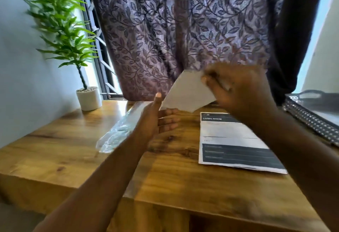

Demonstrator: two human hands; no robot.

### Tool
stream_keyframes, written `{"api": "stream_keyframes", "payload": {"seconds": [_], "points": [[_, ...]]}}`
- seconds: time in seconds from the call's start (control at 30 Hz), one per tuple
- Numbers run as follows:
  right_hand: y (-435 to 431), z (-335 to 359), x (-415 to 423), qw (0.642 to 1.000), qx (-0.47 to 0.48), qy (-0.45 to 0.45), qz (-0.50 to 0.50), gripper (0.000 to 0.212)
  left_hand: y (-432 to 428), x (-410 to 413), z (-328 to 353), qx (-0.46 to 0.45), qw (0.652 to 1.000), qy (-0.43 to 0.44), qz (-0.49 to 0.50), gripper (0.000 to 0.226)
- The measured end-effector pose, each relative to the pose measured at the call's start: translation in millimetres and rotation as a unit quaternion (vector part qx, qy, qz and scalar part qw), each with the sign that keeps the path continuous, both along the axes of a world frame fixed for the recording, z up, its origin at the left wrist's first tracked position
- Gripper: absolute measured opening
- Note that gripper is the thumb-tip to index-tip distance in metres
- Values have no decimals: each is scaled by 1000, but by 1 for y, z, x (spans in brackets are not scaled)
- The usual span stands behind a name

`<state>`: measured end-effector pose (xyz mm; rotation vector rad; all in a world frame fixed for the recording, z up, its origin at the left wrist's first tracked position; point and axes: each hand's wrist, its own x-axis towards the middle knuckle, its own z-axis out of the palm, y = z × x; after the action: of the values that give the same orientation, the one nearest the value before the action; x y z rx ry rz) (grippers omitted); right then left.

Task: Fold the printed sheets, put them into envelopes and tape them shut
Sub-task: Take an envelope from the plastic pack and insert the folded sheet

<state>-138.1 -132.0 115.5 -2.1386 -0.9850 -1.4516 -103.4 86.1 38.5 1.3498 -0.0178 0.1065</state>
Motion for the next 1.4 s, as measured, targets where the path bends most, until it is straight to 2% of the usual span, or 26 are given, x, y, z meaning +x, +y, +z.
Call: {"api": "stream_keyframes", "payload": {"seconds": [0.07, 0.13, 0.27, 0.37, 0.5, 0.57, 0.6, 0.67, 0.7, 0.77, 0.83, 0.9, 0.97, 1.03, 1.1, 1.2, 1.3, 1.4], "points": [[-16, -20, -5, 994, -98, -37, 23, 18, -12, 17, -3, -28, 998, 46, -25, 40], [-32, -42, -5, 984, -169, -53, 30, 18, -25, 34, -9, -18, 998, 64, -18, 36], [-53, -73, -6, 972, -228, 44, 32, 28, -50, 58, -20, 90, 995, 15, -36, 22], [-63, -81, 3, 982, -166, 89, 29, 40, -61, 70, -22, 203, 979, -26, -23, 14], [-81, -88, 48, 992, 5, 116, -46, 31, -68, 80, -19, 351, 930, -82, -68, 17], [-91, -94, 71, 979, 51, 164, -108, 33, -71, 80, -12, 348, 924, -79, -133, 28], [-94, -97, 80, 969, 52, 204, -129, 43, -73, 77, -6, 328, 923, -80, -182, 35], [-97, -102, 95, 946, 54, 292, -132, 59, -78, 72, 5, 335, 899, -78, -271, 46], [-97, -105, 99, 936, 59, 322, -130, 58, -81, 72, 9, 358, 885, -78, -286, 47], [-99, -113, 106, 926, 64, 339, -150, 42, -87, 78, 13, 444, 852, -91, -263, 44], [-103, -121, 109, 917, 77, 350, -174, 27, -92, 83, 14, 546, 803, -128, -201, 40], [-107, -126, 111, 905, 95, 379, -170, 24, -99, 89, 8, 609, 764, -162, -136, 37], [-110, -126, 114, 890, 150, 414, -116, 24, -104, 91, -3, 641, 747, -171, -45, 34], [-113, -126, 115, 862, 218, 456, -33, 25, -107, 97, -20, 637, 748, -183, 41, 28], [-114, -126, 114, 835, 247, 492, 10, 22, -106, 107, -40, 597, 765, -227, 85, 14], [-113, -128, 115, 807, 259, 530, 25, 20, -100, 116, -54, 547, 796, -246, 83, 18], [-111, -129, 117, 792, 272, 546, 28, 20, -95, 120, -57, 544, 792, -262, 90, 18], [-110, -130, 117, 775, 296, 558, 24, 25, -94, 121, -57, 528, 807, -246, 96, 23]]}}
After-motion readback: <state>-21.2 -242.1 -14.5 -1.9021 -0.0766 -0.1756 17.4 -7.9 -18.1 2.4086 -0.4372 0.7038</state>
